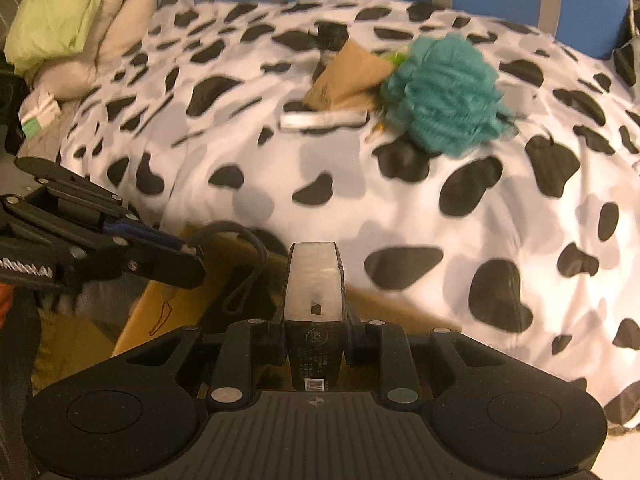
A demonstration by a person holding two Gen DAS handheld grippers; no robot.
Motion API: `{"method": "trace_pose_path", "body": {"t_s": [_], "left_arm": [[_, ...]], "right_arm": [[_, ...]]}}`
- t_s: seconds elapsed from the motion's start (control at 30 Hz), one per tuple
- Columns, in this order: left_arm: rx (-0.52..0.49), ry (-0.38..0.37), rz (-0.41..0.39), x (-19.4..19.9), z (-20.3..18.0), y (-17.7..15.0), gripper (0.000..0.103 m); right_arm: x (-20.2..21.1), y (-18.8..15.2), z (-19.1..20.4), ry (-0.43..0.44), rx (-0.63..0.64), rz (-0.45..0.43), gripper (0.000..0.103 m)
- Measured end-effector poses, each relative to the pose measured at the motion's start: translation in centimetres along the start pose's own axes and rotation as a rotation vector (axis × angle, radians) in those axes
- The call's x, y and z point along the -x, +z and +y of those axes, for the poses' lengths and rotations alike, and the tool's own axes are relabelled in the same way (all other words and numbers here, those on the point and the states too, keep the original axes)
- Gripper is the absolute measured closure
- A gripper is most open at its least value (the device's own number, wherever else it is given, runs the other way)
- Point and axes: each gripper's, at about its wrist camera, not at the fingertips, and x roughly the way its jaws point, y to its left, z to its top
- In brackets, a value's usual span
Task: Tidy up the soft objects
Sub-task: 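Carry the grey cable with the left gripper while the right carries the black box toward the cardboard box, then open the left gripper over the cardboard box while the right releases the black box into it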
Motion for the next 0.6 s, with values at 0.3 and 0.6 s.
{"method": "trace_pose_path", "body": {"t_s": [0.3, 0.6], "left_arm": [[0.049, 0.041, 0.113, -1.5, 0.8, -0.7, 0.093], [0.073, 0.077, 0.197, -2.8, 1.2, -0.7, 0.074]], "right_arm": [[-1.9, -0.8, 0.0, -0.022, -0.023, 0.129, 0.075], [-2.2, -0.7, -0.2, -0.002, -0.029, 0.158, 0.055]]}}
